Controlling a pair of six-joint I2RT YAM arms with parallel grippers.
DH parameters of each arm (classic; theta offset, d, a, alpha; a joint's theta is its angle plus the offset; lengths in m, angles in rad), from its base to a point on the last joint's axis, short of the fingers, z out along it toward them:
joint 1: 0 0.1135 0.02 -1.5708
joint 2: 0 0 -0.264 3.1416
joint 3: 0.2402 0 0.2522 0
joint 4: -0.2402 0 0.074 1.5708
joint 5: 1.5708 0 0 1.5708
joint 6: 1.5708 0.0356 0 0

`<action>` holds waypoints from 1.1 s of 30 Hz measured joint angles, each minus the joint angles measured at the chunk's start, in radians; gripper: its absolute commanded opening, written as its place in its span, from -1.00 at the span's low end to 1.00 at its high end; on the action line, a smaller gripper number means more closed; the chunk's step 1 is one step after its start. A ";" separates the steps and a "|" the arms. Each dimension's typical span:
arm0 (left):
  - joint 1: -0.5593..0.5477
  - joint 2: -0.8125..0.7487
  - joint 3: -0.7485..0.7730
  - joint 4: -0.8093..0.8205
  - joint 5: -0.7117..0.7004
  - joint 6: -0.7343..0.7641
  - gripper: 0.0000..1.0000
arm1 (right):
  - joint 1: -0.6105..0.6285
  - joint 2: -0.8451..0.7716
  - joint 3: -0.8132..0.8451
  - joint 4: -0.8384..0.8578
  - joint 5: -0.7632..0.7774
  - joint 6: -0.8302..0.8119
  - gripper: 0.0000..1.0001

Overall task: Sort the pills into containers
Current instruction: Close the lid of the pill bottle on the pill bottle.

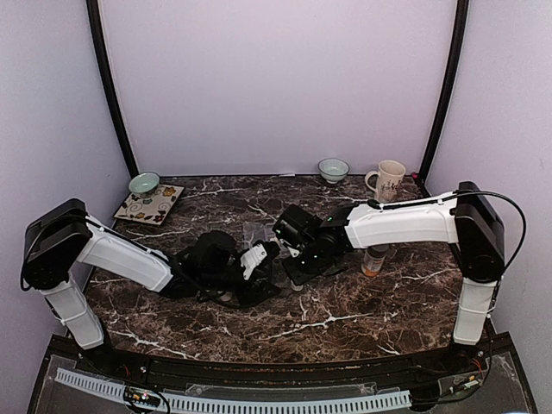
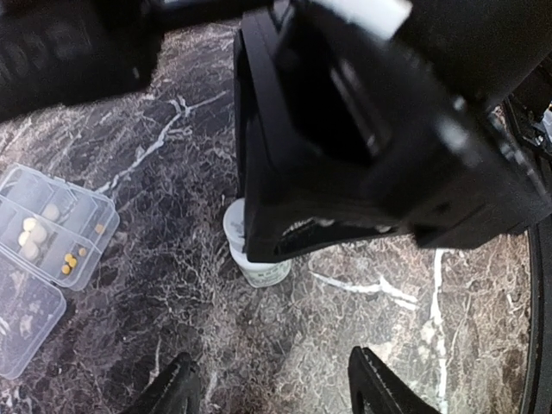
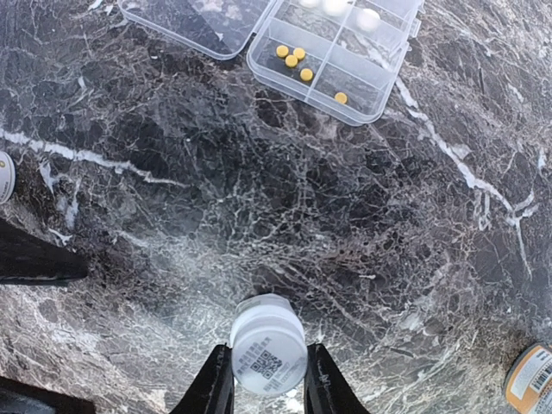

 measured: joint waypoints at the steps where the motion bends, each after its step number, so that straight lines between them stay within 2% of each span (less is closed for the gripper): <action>1: 0.000 0.012 0.001 0.005 0.000 0.000 0.23 | 0.000 0.000 -0.002 0.006 0.003 0.000 -0.46; 18: 0.000 0.226 0.104 0.137 0.013 -0.034 0.23 | -0.003 -0.043 -0.075 0.075 0.003 0.014 -0.47; 33: 0.000 0.298 0.118 0.268 0.021 -0.076 0.21 | -0.010 -0.043 -0.080 0.090 0.006 0.014 -0.47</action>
